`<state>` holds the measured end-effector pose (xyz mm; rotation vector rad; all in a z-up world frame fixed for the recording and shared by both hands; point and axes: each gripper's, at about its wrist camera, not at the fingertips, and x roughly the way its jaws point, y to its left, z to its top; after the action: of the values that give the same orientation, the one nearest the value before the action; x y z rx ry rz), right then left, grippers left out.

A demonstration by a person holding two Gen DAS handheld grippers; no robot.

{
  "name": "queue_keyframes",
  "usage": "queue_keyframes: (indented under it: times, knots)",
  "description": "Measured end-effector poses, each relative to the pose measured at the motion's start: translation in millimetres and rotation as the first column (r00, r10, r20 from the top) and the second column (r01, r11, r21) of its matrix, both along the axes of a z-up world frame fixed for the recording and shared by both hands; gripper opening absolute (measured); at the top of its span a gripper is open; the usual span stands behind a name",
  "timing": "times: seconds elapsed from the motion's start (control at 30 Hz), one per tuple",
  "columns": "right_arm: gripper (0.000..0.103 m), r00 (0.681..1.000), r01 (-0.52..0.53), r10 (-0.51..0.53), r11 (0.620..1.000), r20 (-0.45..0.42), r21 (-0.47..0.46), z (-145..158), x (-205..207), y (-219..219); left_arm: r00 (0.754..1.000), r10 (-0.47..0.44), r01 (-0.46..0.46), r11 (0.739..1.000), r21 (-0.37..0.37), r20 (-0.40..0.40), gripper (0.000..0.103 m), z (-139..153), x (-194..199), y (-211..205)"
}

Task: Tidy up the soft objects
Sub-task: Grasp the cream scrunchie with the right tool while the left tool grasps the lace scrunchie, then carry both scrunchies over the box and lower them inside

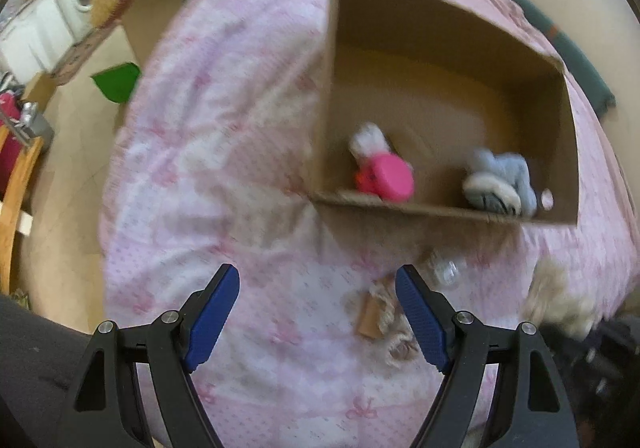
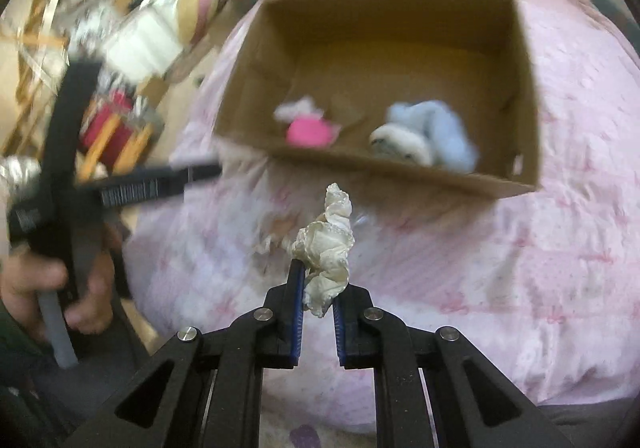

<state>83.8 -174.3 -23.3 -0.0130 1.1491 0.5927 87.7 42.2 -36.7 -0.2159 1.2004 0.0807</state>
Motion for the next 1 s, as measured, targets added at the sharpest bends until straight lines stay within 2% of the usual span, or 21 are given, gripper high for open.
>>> queue_keyframes:
  times: [0.07, 0.13, 0.17, 0.23, 0.3, 0.37, 0.43, 0.47, 0.57, 0.67, 0.7, 0.77, 0.87, 1.0]
  knots:
    - [0.015, 0.998, 0.065, -0.065, 0.997, -0.012, 0.03, -4.9, 5.3, -11.8, 0.996, -0.065, 0.064, 0.998, -0.017, -0.055, 0.076, -12.2, 0.3, -13.5]
    - [0.015, 0.993, 0.113, -0.112, 0.993, -0.032, 0.024, -11.9, 11.4, -17.3, 0.985, -0.133, 0.128, 0.99, -0.056, -0.107, 0.058, -25.7, -2.1, -27.7]
    - [0.015, 0.991, 0.128, -0.127, 0.991, -0.038, 0.027, -12.8, 14.8, -19.2, 0.978, -0.164, 0.155, 0.985, -0.075, -0.127, 0.054, -31.6, -3.1, -34.4]
    - [0.015, 0.989, 0.145, -0.142, 0.988, -0.045, 0.052, -12.6, 19.4, -22.1, 0.966, -0.21, 0.199, 0.977, -0.08, -0.152, 0.052, -40.4, -4.9, -47.0]
    - [0.015, 0.988, 0.148, -0.146, 0.987, -0.045, 0.056, -14.0, 20.3, -21.3, 0.96, -0.24, 0.236, 0.971, -0.044, -0.144, 0.05, -43.4, -6.8, -58.6]
    - [0.015, 0.988, 0.146, -0.143, 0.988, -0.049, 0.051, -16.4, 19.3, -21.9, 0.949, -0.282, 0.283, 0.959, -0.01, -0.138, 0.04, -44.5, -8.3, -70.9]
    - [0.015, 0.989, 0.145, -0.143, 0.988, -0.047, 0.046, -16.5, 19.1, -21.8, 0.939, -0.316, 0.32, 0.947, 0.01, -0.132, 0.015, -46.1, -10.1, -79.7]
    - [0.015, 0.989, 0.145, -0.143, 0.988, -0.047, 0.048, -16.2, 18.3, -21.8, 0.938, -0.32, 0.325, 0.945, 0.018, -0.133, 0.009, -47.0, -9.6, -80.3]
    - [0.015, 0.988, 0.15, -0.148, 0.987, -0.048, 0.051, -18.0, 18.7, -21.1, 0.943, -0.312, 0.315, 0.949, 0.009, -0.116, 0.006, -43.6, -13.8, -77.1]
    - [0.015, 0.986, 0.159, -0.156, 0.986, -0.054, 0.056, -18.5, 18.9, -23.0, 0.955, -0.295, 0.291, 0.954, -0.074, -0.034, 0.006, -20.2, -21.5, -65.0]
    - [0.015, 0.986, 0.161, -0.158, 0.985, -0.054, 0.058, -18.3, 18.6, -23.9, 0.956, -0.293, 0.291, 0.953, -0.079, -0.009, 0.006, -12.0, -24.4, -62.7]
    - [0.015, 0.986, 0.162, -0.159, 0.985, -0.055, 0.061, -18.5, 19.0, -23.4, 0.958, -0.282, 0.285, 0.956, -0.067, 0.049, 0.006, 5.4, -30.6, -57.1]
    - [0.015, 0.986, 0.159, -0.156, 0.985, -0.054, 0.062, -18.6, 18.9, -22.9, 0.963, -0.254, 0.259, 0.964, -0.052, 0.095, 0.006, 18.8, -35.0, -51.6]
    - [0.015, 0.988, 0.148, -0.145, 0.988, -0.06, 0.047, -20.9, 18.2, -20.0, 0.97, -0.233, 0.234, 0.972, -0.013, 0.07, 0.006, 14.9, -20.8, -54.0]
